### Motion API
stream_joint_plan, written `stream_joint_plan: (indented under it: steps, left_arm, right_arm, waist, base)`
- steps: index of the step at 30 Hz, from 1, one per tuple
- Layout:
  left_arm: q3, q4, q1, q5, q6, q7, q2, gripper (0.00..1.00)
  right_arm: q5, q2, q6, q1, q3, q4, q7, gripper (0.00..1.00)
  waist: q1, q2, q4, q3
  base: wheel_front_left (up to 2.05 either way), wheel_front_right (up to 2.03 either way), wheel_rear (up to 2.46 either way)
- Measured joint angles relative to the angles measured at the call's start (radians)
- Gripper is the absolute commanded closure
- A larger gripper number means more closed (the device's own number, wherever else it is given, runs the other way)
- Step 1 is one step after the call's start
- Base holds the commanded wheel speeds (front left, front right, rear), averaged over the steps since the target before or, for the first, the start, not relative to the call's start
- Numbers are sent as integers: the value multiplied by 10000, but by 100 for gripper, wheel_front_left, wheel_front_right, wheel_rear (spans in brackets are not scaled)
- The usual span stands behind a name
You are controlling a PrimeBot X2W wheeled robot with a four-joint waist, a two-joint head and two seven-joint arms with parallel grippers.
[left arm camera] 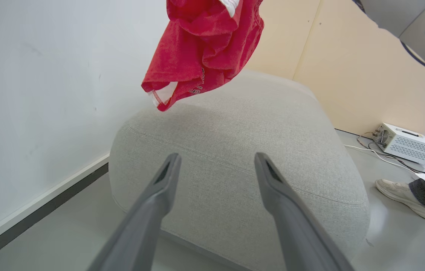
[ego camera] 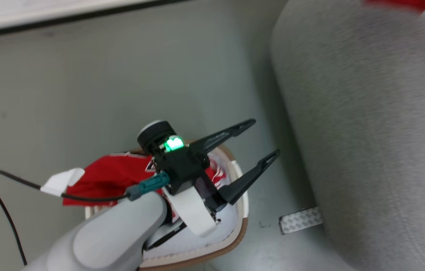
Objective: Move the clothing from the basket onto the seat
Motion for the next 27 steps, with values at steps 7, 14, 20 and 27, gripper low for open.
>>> stream_joint_plan:
  steps: [7, 14, 20, 27]
  left_arm:
    - [330, -213, -523, -138, -35, -17, -67, 0]
    - [424, -127, -138, -104, -38, -17, -94, 0]
    - [922, 102, 300, -92, -40, -25, 123, 0]
    - [2161, 447, 1391, -88, -38, -25, 238, 0]
  right_arm:
    - [-2554, -182, 0, -1300, -2343, 604, 993, 100]
    - [-4366, 976, 2, 560, -4949, 1584, 435, 72]
    - [-4725, 1868, 2, 1431, -5302, 2220, -834, 0]
    - [-4029, 2165, 2, 3112, -4107, 2025, -2082, 0]
  waist:
    - [1, 0, 909, 1363]
    - [0, 0, 1650, 2034]
    - [0, -1, 1541, 1872]
    - [-1, -1, 1246, 998]
  base:
    - [0, 0, 0]
    - [0, 0, 0]
    - [0, 0, 0]
    - [0, 0, 0]
